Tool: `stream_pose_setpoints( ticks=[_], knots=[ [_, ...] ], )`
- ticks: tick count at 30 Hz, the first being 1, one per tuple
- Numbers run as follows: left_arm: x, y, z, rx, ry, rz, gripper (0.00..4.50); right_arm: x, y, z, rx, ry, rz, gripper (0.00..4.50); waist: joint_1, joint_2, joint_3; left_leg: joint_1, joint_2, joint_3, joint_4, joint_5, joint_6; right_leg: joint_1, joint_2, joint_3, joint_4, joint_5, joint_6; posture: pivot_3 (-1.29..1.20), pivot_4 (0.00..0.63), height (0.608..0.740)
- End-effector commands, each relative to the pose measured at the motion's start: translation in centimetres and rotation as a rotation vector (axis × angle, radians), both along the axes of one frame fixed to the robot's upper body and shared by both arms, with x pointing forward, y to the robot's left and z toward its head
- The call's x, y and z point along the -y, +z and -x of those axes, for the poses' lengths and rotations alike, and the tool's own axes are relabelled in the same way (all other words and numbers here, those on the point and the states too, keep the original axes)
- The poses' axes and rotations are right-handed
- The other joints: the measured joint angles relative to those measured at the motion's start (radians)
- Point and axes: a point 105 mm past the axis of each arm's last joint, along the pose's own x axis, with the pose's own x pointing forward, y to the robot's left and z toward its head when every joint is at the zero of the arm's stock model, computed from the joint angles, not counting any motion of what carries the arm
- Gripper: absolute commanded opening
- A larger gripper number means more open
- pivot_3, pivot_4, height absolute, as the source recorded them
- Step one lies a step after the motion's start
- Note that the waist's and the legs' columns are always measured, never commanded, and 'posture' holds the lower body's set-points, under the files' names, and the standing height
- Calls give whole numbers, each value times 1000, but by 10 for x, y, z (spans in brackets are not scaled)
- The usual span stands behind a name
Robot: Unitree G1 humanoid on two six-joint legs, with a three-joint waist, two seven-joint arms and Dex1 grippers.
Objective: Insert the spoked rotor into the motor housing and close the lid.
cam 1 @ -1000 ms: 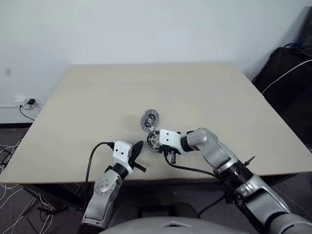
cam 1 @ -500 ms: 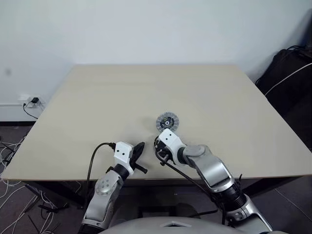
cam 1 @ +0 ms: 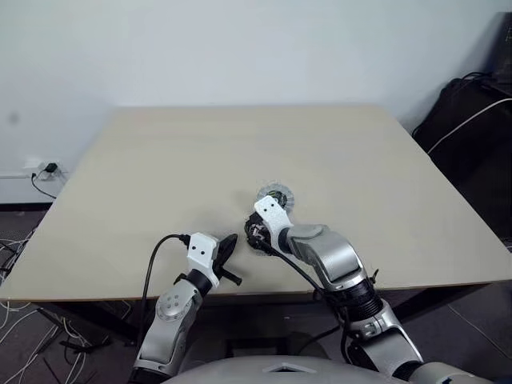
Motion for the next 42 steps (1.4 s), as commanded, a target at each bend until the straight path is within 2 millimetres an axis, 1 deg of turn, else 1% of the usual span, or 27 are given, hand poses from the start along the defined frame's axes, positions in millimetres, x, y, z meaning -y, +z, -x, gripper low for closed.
stream_pose_setpoints(
  ticks=[1,3,5,6,7,9,11,14,19,26,28,31,36,39,42],
  knots=[
    [3,11,-3,47,-12,20,0,-11,40,-6,138,100,-82,1907,-1,0,0,0,0,0,0,0,0,0,0,0,0,0,0,0,0,740],
    [3,10,-3,46,-16,20,0,-11,50,-6,199,163,-94,1907,0,0,0,0,0,0,0,0,0,0,0,0,0,0,0,0,0,740],
    [2,7,-5,42,-17,18,0,-8,57,-1,310,308,-24,1907,1,0,0,0,0,-1,0,0,0,-1,0,0,-1,0,0,0,0,740],
    [1,4,-6,39,-19,17,0,-4,55,4,364,413,42,1907,1,0,1,0,0,-1,0,0,0,-1,0,0,-1,0,0,0,0,740],
    [0,1,-7,35,-20,16,0,2,50,8,406,520,123,1907,2,0,1,1,-1,-1,0,0,1,-1,0,0,-2,-1,1,0,0,740],
    [0,-4,-8,30,-21,15,0,14,38,14,427,661,235,1907,1,-2,2,1,-1,-1,1,-1,2,0,0,0,-2,-1,3,0,0,740],
    [-1,-8,-8,28,-22,16,0,26,25,18,395,752,324,1907,-1,-3,3,0,-1,0,1,-1,2,2,0,0,-2,-2,3,0,0,740],
    [-2,-15,-8,24,-21,15,0,37,14,22,356,852,402,1907,-1,-6,4,0,0,0,1,0,1,3,2,1,-1,-2,2,0,0,740],
    [-3,-25,-7,21,-16,13,0,44,8,18,354,939,486,1907,6,-7,5,0,1,-1,2,0,1,2,1,1,-1,-1,2,0,0,740],
    [-5,-32,-6,24,-9,13,0,46,1,6,361,959,528,1907,20,-8,5,0,0,-1,3,-1,2,-1,-2,0,-1,-1,2,0,0,740],
    [-6,-31,-5,30,-8,12,0,47,-1,5,354,966,530,1907,22,-8,5,0,0,-1,3,-1,2,-1,-7,0,-1,-1,2,0,0,740],
    [-6,-29,-5,45,-14,0,0,46,-4,4,344,967,530,1907,24,-8,5,0,0,-1,3,-1,2,-2,-8,-1,-1,0,2,0,0,740],
    [-5,-18,-6,96,-42,-44,0,48,-13,-2,333,959,556,1907,25,-8,5,0,0,-1,3,-1,2,-2,-8,-1,-1,0,2,0,0,740],
    [-5,-14,-8,128,-45,-69,0,49,-14,-5,337,942,568,1307,25,-7,4,0,0,-1,3,-1,1,-2,-8,-1,-1,0,1,0,0,740],
    [-5,-13,-9,149,-45,-86,0,50,-14,-8,343,922,574,411,22,-8,4,0,0,-1,3,0,1,-2,-8,-1,-1,1,0,0,0,740]
  ],
)
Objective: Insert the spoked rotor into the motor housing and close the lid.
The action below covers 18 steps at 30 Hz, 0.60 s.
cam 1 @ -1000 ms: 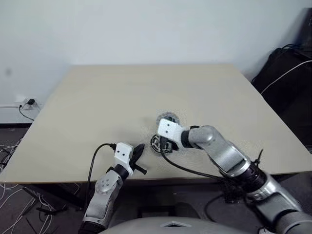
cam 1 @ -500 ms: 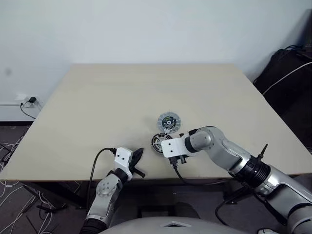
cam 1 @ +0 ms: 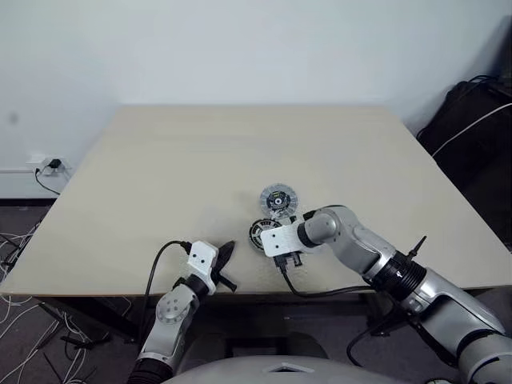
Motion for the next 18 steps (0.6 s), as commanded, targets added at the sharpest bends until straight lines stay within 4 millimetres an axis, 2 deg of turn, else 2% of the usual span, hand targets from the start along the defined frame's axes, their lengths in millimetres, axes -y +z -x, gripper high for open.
stream_pose_setpoints(
  ticks=[1,9,14,18],
  knots=[
    [4,18,-7,104,-10,-6,0,8,7,-14,66,-57,9,208,0,0,0,0,0,0,0,0,0,0,0,0,0,0,0,0,0,740],
    [7,20,-10,152,4,-8,0,3,16,-7,-18,-191,-101,57,8,0,0,0,0,0,1,2,-1,0,0,-2,0,3,0,0,0,740],
    [11,24,-10,157,3,-2,0,-2,18,3,-156,-411,-188,47,10,0,0,-5,0,0,0,1,0,-1,-1,0,0,3,0,0,0,740],
    [14,27,-6,152,2,16,0,-5,21,12,-242,-587,-240,47,10,0,-1,-10,0,0,0,1,0,-10,-2,1,0,2,-1,0,0,740]
  ],
)
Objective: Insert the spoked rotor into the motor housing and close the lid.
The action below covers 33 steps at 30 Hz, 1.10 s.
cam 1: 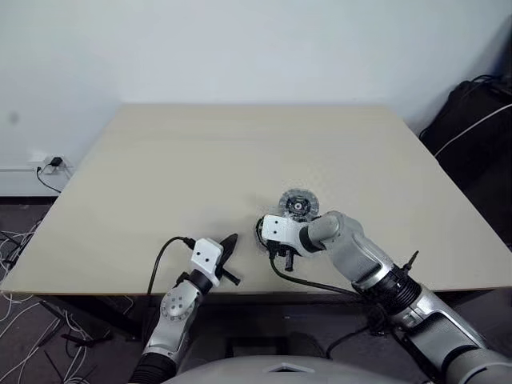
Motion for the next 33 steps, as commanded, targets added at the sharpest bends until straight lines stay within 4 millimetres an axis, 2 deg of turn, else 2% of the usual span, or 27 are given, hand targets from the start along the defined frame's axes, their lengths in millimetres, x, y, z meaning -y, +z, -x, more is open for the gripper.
stream_pose_setpoints(
  ticks=[1,4,8,13,21,27,31,33],
  knots=[
    [6,17,0,49,-5,30,0,-7,16,3,-48,-178,-100,47,0,1,-2,-2,0,0,0,0,0,-3,0,0,0,0,0,0,0,740],
    [8,19,2,43,-6,43,0,-12,19,5,-92,-277,-139,47,-1,2,-3,-8,0,0,0,0,-1,-6,-1,1,1,0,0,0,0,740],
    [7,25,1,47,11,51,0,-20,28,-8,-150,-502,-218,47,-6,4,-4,-8,0,0,0,-1,-4,-7,-1,1,1,0,-1,0,0,740],
    [7,32,0,43,8,59,0,-24,29,-18,-174,-636,-250,47,-11,5,-5,-8,-1,0,0,-1,-4,-7,0,0,1,1,-1,0,0,740],
    [7,43,1,37,9,64,0,-26,18,-29,-153,-685,-228,47,-18,7,-6,-7,-2,0,0,1,-2,-6,1,0,1,2,2,0,0,740],
    [9,49,3,34,11,65,0,-36,15,-36,-149,-712,-272,1994,-23,7,-6,-5,-5,0,0,4,1,-4,4,-1,2,3,4,0,0,740],
    [10,54,4,34,8,67,0,-52,28,-38,-155,-710,-350,3334,-29,7,-5,-5,-6,0,0,5,2,-4,4,0,1,5,7,0,0,740],
    [10,56,4,34,5,67,0,-59,38,-41,-151,-711,-401,3334,-33,7,-5,-5,-6,0,0,6,2,-4,4,0,2,6,8,0,0,740]
  ],
)
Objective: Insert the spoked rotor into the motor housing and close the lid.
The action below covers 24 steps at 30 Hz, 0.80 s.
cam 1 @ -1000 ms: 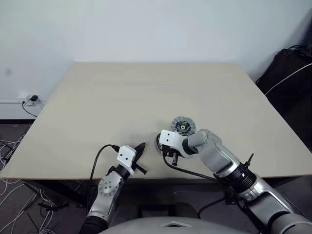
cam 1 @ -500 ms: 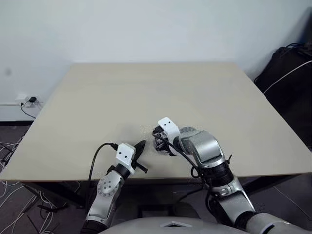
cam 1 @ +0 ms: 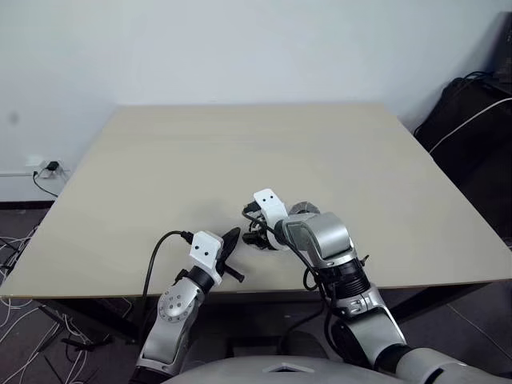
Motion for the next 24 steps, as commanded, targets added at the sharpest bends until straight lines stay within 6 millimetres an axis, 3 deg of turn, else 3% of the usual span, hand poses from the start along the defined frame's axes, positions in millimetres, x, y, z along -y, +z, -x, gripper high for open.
stream_pose_setpoints(
  ticks=[1,6,10,12,16,20,22,24],
  knots=[
    [5,20,-1,55,-12,23,0,-15,34,-15,115,-9,-101,3334,-2,0,0,0,0,0,0,0,0,0,0,0,0,0,0,0,0,740],
    [6,22,0,50,-20,26,0,-29,80,-29,303,-19,-265,3334,-4,2,1,0,0,0,0,0,-1,0,1,1,0,0,1,0,0,740],
    [6,21,1,44,-26,29,0,-23,111,-40,443,-69,-327,3155,-10,2,1,0,1,0,0,1,-1,1,3,1,0,1,1,0,0,740],
    [5,20,1,39,-29,28,0,-10,127,-50,550,-117,-306,2719,-10,2,1,0,1,-1,0,1,-1,1,3,1,0,1,1,0,0,740],
    [4,18,1,34,-34,26,0,23,145,-66,720,-201,-202,1399,-10,2,1,0,0,-1,0,1,-1,1,3,2,0,0,1,0,0,740],
    [4,14,2,24,-38,25,0,86,142,-79,839,-293,87,94,-10,2,1,0,0,0,0,3,-3,4,3,3,0,0,0,0,0,740],
    [3,8,3,15,-40,22,0,122,130,-76,850,-294,292,40,-8,2,1,0,0,0,0,4,-4,5,3,3,-1,0,-1,0,0,740],
    [2,5,3,11,-41,20,0,135,120,-68,831,-227,403,40,-8,2,1,0,0,0,0,4,-4,6,3,3,-2,-1,-1,0,0,740]
  ],
)
